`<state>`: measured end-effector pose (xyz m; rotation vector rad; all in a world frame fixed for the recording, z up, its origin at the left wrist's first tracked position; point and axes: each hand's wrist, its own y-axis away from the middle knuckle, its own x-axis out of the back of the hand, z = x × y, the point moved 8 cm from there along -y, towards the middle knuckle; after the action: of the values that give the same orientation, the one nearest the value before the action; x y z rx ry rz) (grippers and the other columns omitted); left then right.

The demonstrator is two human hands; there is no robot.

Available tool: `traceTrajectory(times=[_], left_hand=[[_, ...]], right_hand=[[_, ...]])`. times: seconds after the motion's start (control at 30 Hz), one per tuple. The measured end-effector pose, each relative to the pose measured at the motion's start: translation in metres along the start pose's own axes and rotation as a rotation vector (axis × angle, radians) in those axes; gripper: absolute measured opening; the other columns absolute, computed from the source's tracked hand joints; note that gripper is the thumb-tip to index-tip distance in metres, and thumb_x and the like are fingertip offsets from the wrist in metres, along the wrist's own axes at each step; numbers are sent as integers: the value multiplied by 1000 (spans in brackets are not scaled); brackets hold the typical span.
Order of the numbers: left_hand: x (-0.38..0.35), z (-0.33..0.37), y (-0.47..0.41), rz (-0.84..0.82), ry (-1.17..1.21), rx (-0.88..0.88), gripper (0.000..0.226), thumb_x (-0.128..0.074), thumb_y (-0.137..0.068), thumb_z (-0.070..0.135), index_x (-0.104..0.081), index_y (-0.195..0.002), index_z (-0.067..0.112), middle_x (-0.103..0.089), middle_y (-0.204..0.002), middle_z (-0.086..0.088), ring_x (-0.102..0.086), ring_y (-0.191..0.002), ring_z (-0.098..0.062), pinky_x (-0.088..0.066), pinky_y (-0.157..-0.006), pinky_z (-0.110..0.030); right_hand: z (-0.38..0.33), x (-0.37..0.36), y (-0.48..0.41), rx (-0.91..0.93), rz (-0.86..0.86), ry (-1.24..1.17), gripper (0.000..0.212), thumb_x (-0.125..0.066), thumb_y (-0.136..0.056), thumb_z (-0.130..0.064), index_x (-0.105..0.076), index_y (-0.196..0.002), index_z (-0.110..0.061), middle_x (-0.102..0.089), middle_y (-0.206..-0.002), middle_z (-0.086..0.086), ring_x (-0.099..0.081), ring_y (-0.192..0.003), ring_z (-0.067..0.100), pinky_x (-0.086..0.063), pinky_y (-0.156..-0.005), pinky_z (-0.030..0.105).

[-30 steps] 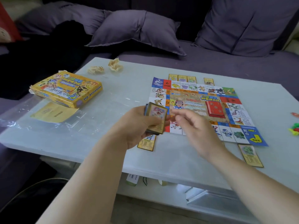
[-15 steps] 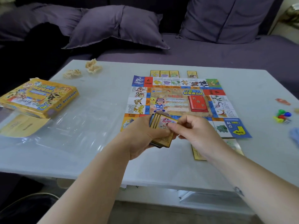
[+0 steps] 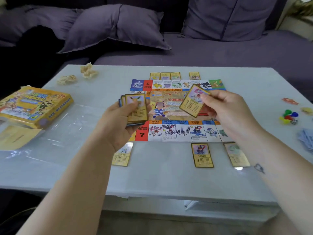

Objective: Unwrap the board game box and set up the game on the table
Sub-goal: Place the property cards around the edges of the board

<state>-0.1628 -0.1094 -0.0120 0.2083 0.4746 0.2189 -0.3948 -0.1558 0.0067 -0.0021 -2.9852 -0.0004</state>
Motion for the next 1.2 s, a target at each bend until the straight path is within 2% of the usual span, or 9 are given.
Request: traceTrajectory(times=[0.13, 0.23, 0.3, 0.43, 0.6, 0.73, 0.83, 0.93, 1.2], left_hand=[[18, 8, -4, 64, 10, -29, 15, -46, -96, 7, -58, -105, 10, -74, -85, -5, -72, -77, -16, -59, -66, -28], [25, 10, -4, 87, -17, -42, 16, -46, -97, 8, -59, -104, 12, -73, -86, -5, -71, -77, -16, -59, -67, -29], [26, 11, -2, 97, -61, -53, 17, -45, -97, 9, -60, -101, 13, -73, -84, -4, -71, -76, -15, -58, -70, -30], [22, 11, 1, 104, -73, -67, 17, -44, -98, 8, -60, -96, 14, -72, -81, -5, -70, -70, -14, -58, -66, -27], [23, 12, 3, 108, -97, -72, 17, -44, -98, 9, -60, -96, 15, -73, -80, -3, -70, -68, -12, -57, -63, -26], [30, 17, 4, 121, -91, -75, 17, -44, -98, 8, -59, -96, 15, -73, -78, -2, -70, -68, -12, -58, -63, -26], [34, 19, 3, 124, -103, -76, 17, -44, -98, 9, -60, -95, 16, -73, -81, -3, -70, -69, -13, -58, -65, -26], [34, 19, 3, 125, -113, -77, 17, -45, -98, 9, -59, -95, 16, -72, -82, -3, -70, -68, -12, -58, -64, -25], [34, 17, 6, 125, -107, -71, 16, -45, -98, 8, -59, -96, 15, -73, -76, -1, -70, -66, -11, -57, -63, -26]], right_hand=[[2, 10, 1, 11, 11, 70, 15, -59, -91, -12, -62, -106, -9, -70, -86, 1, -65, -60, -3, -45, -48, 9], [1, 10, 4, 22, 16, 154, 16, -63, -89, -16, -63, -104, -19, -72, -87, -1, -67, -69, -1, -49, -60, 15], [4, -15, 17, 37, -108, 256, 12, -67, -86, -19, -61, -94, -26, -73, -81, -3, -65, -65, 0, -46, -63, 13], [28, -83, 51, 57, -374, 460, 17, -70, -84, -21, -55, -80, -29, -65, -66, -6, -47, -44, -2, -32, -44, 12], [43, -94, 53, 154, -325, 759, 17, -67, -82, -36, -50, -83, -35, -59, -70, -15, -53, -72, 1, -38, -83, 28], [27, -94, 59, 411, -291, 902, 21, -63, -86, -39, -64, -105, -29, -55, -100, -14, -50, -99, 8, -32, -93, 32], [30, -108, 79, 565, -423, 968, 21, -56, -89, -26, -71, -103, -23, -64, -106, -8, -58, -99, 16, -45, -87, 39], [44, -121, 92, 631, -529, 1102, 32, -42, -87, -28, -69, -104, -24, -64, -114, -9, -57, -101, 17, -44, -83, 36], [42, -126, 97, 741, -436, 1108, 28, -50, -82, -26, -69, -102, -26, -67, -104, -11, -61, -91, 12, -48, -76, 30]])
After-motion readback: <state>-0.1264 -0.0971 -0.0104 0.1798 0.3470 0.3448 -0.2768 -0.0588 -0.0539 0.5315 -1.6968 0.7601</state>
